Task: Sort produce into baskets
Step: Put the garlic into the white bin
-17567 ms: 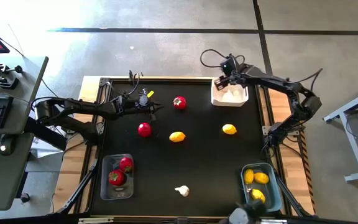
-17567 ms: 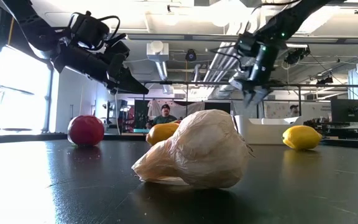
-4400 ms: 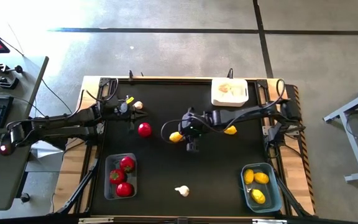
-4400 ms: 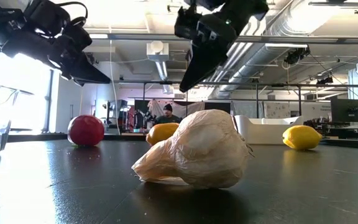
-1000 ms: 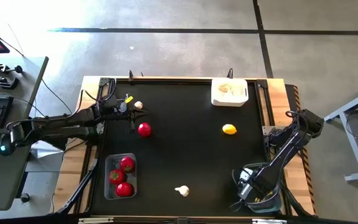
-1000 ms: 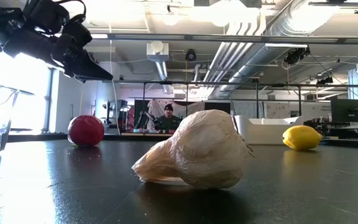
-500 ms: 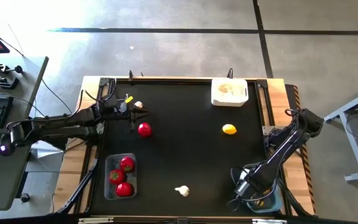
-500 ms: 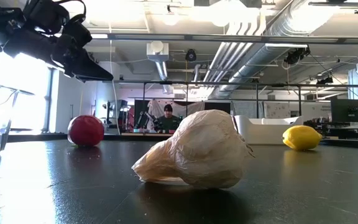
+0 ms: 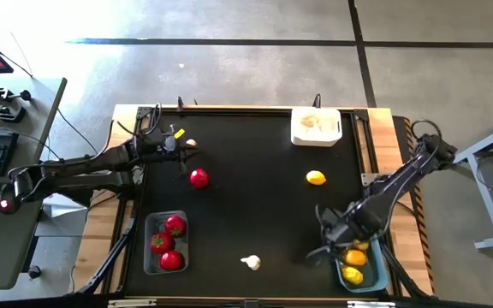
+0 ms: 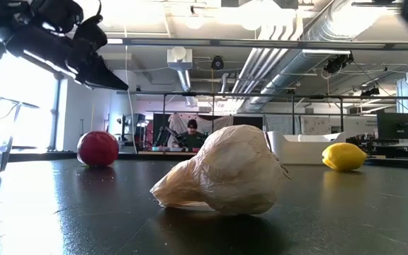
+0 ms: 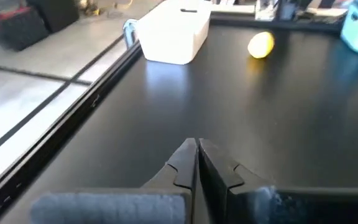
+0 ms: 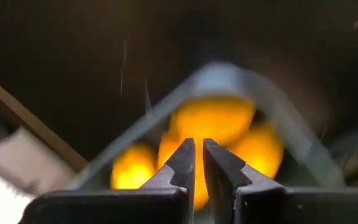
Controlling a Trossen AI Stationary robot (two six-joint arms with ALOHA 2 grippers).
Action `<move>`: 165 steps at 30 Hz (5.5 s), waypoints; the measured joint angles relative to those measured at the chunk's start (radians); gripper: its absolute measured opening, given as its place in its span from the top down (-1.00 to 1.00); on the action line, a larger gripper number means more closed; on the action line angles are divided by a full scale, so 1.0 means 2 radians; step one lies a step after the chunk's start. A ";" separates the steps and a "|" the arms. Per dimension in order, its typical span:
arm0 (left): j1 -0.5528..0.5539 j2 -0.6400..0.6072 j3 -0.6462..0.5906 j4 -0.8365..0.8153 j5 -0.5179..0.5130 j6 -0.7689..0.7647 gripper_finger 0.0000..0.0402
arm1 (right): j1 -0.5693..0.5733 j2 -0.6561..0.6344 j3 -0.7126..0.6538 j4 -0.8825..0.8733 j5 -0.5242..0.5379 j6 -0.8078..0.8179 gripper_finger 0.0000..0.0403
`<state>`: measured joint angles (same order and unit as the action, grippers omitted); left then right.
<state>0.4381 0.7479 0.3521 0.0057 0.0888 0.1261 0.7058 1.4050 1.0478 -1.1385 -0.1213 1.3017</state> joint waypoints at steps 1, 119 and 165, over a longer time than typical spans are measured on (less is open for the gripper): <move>0.000 0.000 0.012 -0.020 -0.005 0.001 0.99 | -0.012 -0.004 -0.003 0.001 0.030 -0.025 0.90; 0.030 0.406 0.305 0.198 0.316 -0.080 0.63 | -0.401 0.043 -0.114 0.840 0.187 -0.585 0.27; 0.003 0.406 0.305 0.195 0.256 -0.038 -0.02 | -0.405 0.037 -0.111 0.815 0.168 -0.606 0.97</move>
<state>0.4443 1.5600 0.9630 0.3965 0.6005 0.0494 -0.1045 1.4781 0.8253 0.4908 0.2138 0.0893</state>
